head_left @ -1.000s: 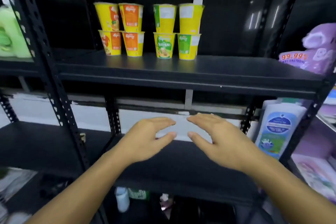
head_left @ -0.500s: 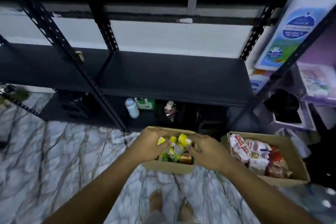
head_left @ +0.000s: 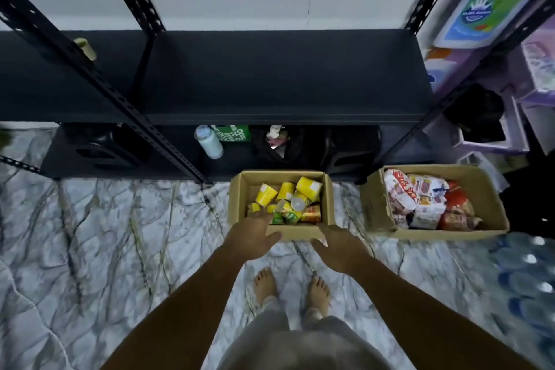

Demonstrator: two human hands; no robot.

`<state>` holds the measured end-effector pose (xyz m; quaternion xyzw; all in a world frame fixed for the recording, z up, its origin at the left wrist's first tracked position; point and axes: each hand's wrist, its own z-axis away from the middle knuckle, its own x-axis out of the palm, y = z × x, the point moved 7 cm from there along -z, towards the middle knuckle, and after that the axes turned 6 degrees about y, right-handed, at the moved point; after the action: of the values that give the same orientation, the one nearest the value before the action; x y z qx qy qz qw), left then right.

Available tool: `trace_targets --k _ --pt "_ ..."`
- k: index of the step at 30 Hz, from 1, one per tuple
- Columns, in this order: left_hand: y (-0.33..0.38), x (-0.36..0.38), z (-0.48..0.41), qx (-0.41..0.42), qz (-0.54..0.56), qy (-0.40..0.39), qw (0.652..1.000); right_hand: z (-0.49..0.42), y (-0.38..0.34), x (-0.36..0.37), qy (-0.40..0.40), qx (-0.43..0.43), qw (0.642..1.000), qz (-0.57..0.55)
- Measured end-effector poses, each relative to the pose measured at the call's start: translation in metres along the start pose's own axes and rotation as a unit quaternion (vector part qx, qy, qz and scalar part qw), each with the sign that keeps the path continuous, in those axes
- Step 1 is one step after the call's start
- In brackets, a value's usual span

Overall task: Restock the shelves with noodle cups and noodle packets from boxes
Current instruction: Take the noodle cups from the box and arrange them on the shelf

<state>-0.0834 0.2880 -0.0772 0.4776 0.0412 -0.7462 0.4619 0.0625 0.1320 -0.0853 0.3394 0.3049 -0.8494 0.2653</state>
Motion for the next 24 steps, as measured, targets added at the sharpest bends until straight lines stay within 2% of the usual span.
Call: trace_targets --k 4,15,20,24 --pt "-0.025 0.011 -0.021 0.012 -0.017 -0.025 0.999 -0.015 -0.004 0.012 0.025 0.029 0.999 -0.013" --pt "-0.076 0.033 -0.104 0.020 -0.027 -0.059 0.998 -0.095 0.018 0.052 0.023 0.125 0.984 -0.127" --pt "-0.099 0.085 -0.175 0.025 -0.016 -0.060 0.998 -0.163 0.048 0.100 -0.004 0.135 0.981 -0.137" --pt "-0.124 0.149 -0.244 0.017 -0.008 -0.080 0.997 -0.229 0.078 0.143 0.013 0.148 0.968 -0.201"
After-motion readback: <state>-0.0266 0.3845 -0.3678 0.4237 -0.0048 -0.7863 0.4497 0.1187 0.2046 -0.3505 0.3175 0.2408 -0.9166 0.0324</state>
